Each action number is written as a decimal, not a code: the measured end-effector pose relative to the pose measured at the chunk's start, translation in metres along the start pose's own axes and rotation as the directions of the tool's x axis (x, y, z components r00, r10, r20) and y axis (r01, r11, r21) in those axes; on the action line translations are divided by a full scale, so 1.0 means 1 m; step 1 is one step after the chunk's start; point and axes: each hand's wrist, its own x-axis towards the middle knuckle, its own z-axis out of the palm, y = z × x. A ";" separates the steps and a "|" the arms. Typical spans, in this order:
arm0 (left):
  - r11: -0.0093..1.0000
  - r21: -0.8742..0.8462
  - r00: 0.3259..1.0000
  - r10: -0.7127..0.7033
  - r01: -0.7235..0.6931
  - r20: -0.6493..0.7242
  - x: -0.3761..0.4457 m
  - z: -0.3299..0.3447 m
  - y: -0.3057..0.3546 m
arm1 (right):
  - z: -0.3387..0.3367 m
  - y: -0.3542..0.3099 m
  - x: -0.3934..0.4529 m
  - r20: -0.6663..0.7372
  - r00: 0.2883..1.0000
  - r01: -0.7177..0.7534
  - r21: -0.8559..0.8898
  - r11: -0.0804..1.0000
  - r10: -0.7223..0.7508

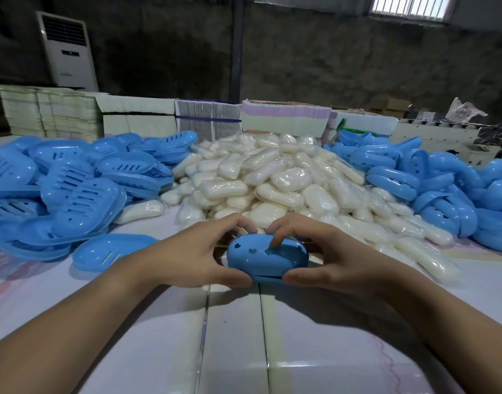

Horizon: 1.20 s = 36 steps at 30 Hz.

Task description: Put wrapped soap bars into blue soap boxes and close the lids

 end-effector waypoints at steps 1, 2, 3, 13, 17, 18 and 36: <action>1.000 0.008 1.000 0.003 -0.003 -0.004 0.000 0.001 0.000 | 0.000 0.001 0.000 0.005 1.000 0.002 -0.012 1.000 -0.002; 1.000 0.019 1.000 0.008 -0.007 -0.015 0.000 0.003 0.000 | -0.001 0.002 0.000 0.014 1.000 0.002 -0.021 1.000 -0.002; 0.999 0.029 0.999 0.015 -0.014 -0.033 0.001 0.004 -0.001 | -0.001 0.003 -0.001 0.028 1.000 0.000 -0.019 1.000 0.000; 1.000 -0.018 0.997 0.006 -0.007 -0.083 0.001 0.001 -0.007 | 0.000 0.004 -0.001 -0.034 0.999 0.020 -0.117 0.993 -0.024; 0.995 0.084 0.993 0.057 -0.048 -0.107 0.003 0.005 -0.009 | 0.002 0.005 0.000 -0.056 0.998 0.009 -0.236 0.972 -0.023; 0.992 0.117 0.989 0.071 -0.056 -0.128 0.004 0.006 -0.009 | 0.003 0.005 0.001 -0.070 0.997 0.000 -0.273 0.962 -0.019; 0.982 0.111 0.933 0.179 -0.151 -0.312 0.005 0.008 -0.008 | 0.003 0.004 0.000 -0.219 0.971 0.058 -0.191 0.980 -0.100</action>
